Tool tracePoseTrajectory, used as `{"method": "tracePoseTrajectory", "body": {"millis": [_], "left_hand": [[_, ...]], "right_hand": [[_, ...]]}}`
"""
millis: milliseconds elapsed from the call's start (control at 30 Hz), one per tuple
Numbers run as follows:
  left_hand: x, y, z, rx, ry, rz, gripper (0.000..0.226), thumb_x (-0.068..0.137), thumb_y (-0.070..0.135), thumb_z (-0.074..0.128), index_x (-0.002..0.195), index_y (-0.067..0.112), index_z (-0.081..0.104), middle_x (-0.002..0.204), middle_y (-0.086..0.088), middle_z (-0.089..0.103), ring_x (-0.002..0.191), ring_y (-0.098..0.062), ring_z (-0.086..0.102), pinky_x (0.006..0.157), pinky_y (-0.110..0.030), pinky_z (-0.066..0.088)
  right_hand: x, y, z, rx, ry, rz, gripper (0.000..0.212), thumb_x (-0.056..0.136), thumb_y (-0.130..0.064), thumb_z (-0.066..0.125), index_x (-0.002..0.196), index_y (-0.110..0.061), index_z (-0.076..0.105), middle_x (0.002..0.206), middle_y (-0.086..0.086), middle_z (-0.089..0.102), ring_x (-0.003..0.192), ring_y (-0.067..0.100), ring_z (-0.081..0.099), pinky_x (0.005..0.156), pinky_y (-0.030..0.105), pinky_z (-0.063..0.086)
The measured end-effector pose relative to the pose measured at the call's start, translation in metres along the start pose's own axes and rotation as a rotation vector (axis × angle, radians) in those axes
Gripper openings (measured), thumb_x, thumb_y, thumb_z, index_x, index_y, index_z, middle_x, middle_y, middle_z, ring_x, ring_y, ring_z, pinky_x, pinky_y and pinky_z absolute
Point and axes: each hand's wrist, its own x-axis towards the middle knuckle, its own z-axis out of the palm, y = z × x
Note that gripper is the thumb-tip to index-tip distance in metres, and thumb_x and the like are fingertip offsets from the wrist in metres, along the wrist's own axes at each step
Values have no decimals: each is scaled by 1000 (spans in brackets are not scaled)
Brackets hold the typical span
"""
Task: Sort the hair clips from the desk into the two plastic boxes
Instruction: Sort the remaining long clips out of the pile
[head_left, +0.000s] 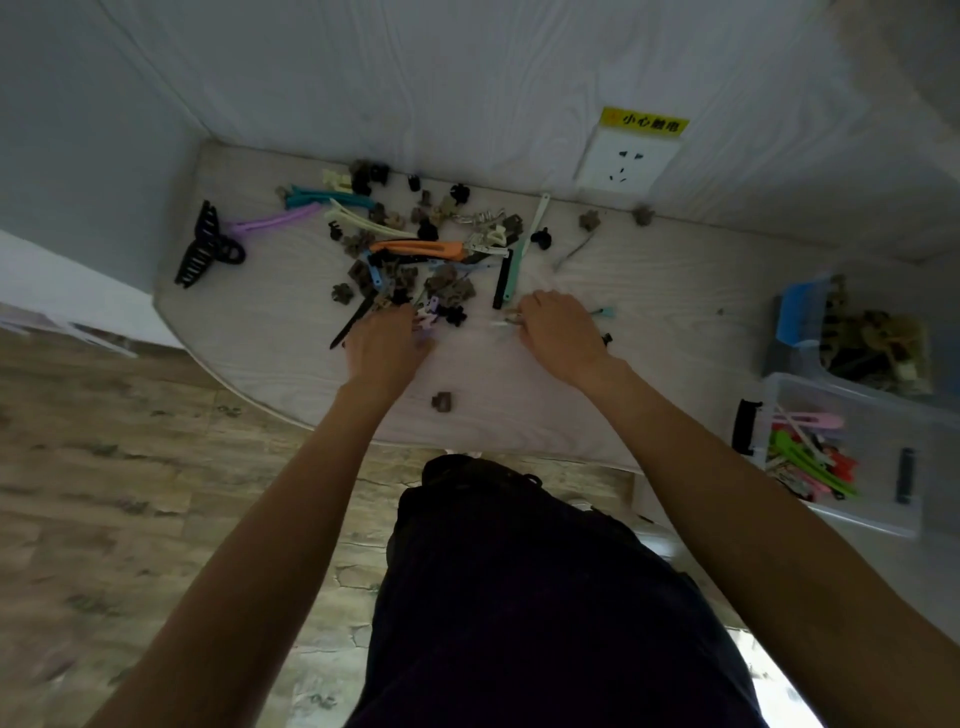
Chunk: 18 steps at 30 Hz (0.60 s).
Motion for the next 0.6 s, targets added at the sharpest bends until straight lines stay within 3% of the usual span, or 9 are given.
{"method": "tracePoseTrajectory", "body": {"millis": [100, 200, 267, 400, 500, 600], "left_hand": [[-1, 0, 1, -5, -12, 37, 33, 89, 32, 55, 109, 7, 57, 107, -18, 64, 101, -35, 59, 82, -40, 47], [-5, 3, 1, -14, 17, 56, 29, 91, 28, 53, 105, 4, 57, 104, -19, 64, 98, -36, 59, 81, -40, 45], [-7, 5, 1, -47, 52, 92, 26, 91, 26, 51, 102, 2, 55, 101, -20, 62, 94, -37, 58, 77, -40, 43], [-6, 15, 0, -149, 44, 225, 24, 93, 22, 48, 103, 0, 50, 95, -20, 59, 86, -36, 55, 66, -35, 33], [1, 28, -3, -131, 5, 261, 30, 94, 24, 46, 115, 4, 44, 93, -18, 63, 81, -35, 59, 64, -38, 43], [11, 48, -8, -150, -18, 279, 34, 96, 23, 43, 125, 5, 39, 94, -18, 63, 79, -35, 61, 62, -36, 42]], "right_hand": [[-6, 18, -13, 122, 136, 157, 25, 95, -20, 45, 107, 0, 54, 99, 25, 60, 91, 36, 54, 71, 37, 36], [-11, 39, -23, 169, 176, 232, 28, 94, -16, 45, 117, 0, 53, 107, 25, 60, 98, 37, 52, 81, 40, 38], [-12, 52, -24, 109, 137, 201, 29, 93, -12, 46, 119, 1, 54, 108, 26, 60, 98, 38, 52, 82, 41, 37], [-10, 64, -19, -24, 26, 95, 21, 83, -1, 59, 103, 5, 62, 94, 28, 60, 86, 41, 56, 72, 41, 42], [-13, 67, -15, -96, 15, 77, 20, 76, 3, 65, 96, 5, 62, 91, 28, 58, 81, 40, 55, 65, 41, 42], [-16, 68, -14, -117, 27, 84, 14, 74, 3, 65, 86, 5, 60, 85, 28, 58, 75, 39, 56, 60, 40, 42]]}}
